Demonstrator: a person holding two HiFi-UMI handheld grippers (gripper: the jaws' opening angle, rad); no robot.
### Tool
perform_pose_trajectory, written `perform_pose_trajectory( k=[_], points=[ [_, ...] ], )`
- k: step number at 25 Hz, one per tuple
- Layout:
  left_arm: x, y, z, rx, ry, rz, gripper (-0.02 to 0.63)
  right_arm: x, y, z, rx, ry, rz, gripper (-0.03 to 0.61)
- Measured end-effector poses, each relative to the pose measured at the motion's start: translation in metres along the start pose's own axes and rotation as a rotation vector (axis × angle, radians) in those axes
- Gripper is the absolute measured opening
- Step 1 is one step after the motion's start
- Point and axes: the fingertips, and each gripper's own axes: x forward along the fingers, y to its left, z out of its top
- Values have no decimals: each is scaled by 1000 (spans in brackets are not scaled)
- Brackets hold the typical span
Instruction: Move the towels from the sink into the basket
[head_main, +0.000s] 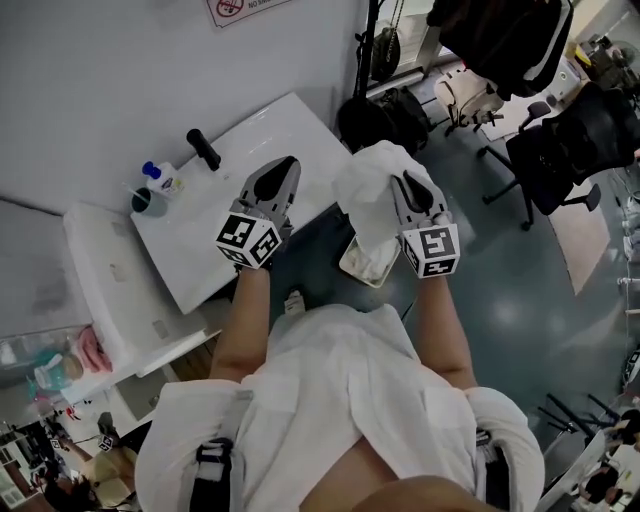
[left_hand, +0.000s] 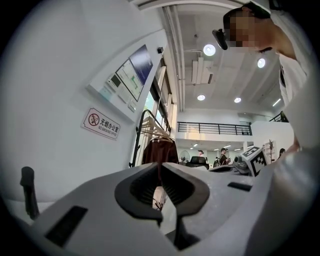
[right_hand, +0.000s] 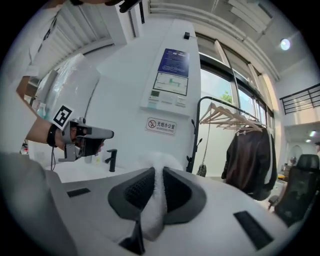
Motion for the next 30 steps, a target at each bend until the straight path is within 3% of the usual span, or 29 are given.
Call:
perform_pose_trajectory(
  k=[8, 22, 30],
  points=[
    [36, -45, -24, -41, 5, -28, 26, -45, -59, -58, 71, 95, -79, 66],
    [45, -78, -63, -80, 51, -34, 27, -59, -78, -188, 207, 369, -77, 66],
    [41, -69, -70, -74, 73, -12, 26, -47, -87, -214, 284, 421, -120, 52]
  ],
)
